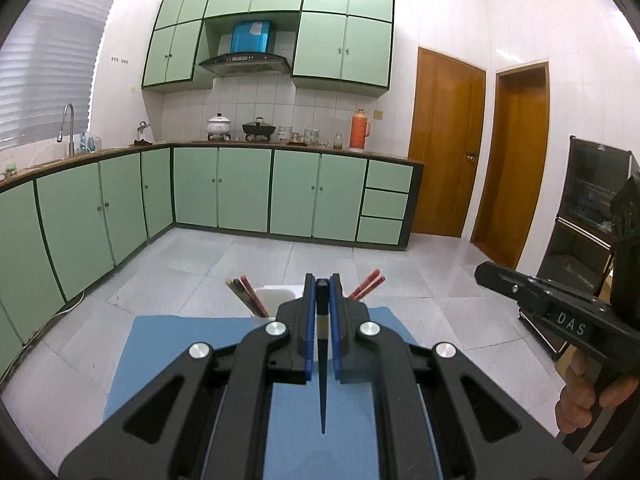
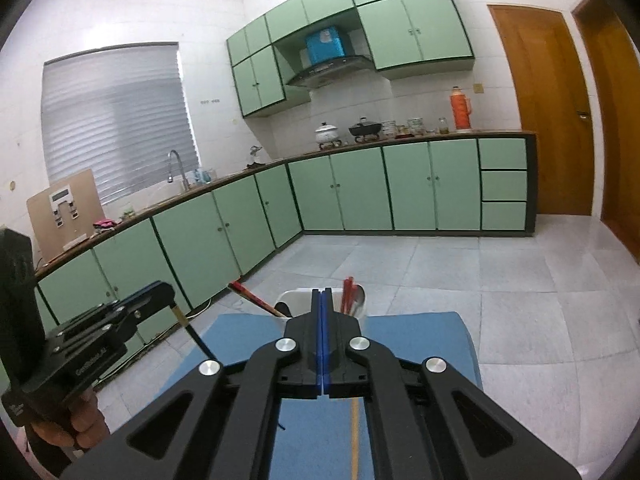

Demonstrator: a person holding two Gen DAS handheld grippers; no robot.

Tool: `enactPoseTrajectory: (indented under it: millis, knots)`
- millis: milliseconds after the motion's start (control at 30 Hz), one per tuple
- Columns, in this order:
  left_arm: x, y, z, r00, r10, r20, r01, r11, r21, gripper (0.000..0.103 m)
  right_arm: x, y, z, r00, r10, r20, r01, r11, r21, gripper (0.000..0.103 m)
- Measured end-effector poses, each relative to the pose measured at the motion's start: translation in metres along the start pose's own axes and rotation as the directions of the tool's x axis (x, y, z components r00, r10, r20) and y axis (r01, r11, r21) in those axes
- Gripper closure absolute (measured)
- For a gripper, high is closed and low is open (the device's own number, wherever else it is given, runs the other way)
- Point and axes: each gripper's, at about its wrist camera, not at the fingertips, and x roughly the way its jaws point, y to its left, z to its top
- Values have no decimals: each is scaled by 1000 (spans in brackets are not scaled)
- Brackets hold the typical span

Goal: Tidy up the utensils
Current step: 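Lift both chopsticks and carry them above the white holder, then lower both chopsticks into the white holder and open both tools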

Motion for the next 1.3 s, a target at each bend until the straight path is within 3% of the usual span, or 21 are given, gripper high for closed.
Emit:
enactPoseTrajectory:
  millis: [200, 333, 500, 733, 1100, 1300]
  knots:
    - [9, 9, -15, 999, 4, -41, -5, 1000, -29, 97, 24, -13, -30, 995, -14, -99, 18, 999, 43, 103]
    - [11, 15, -23, 998, 18, -62, -20, 999, -32, 97, 47, -26, -65, 978, -29, -207, 48, 995, 90, 103]
    - [8, 27, -34, 997, 58, -52, -60, 998, -28, 97, 78, -39, -109, 942, -35, -333, 81, 989, 126, 99]
    - [6, 42, -40, 996, 74, -46, -76, 996, -40, 97, 89, -41, -161, 895, -32, -444, 104, 985, 138, 99]
    - [2, 37, -40, 997, 67, -40, -68, 997, -45, 97, 81, -33, -211, 851, -27, -525, 103, 988, 116, 90]
    - [2, 37, -40, 997, 67, -40, -68, 997, -46, 97, 80, -25, -214, 857, -71, -511, 118, 991, 60, 90]
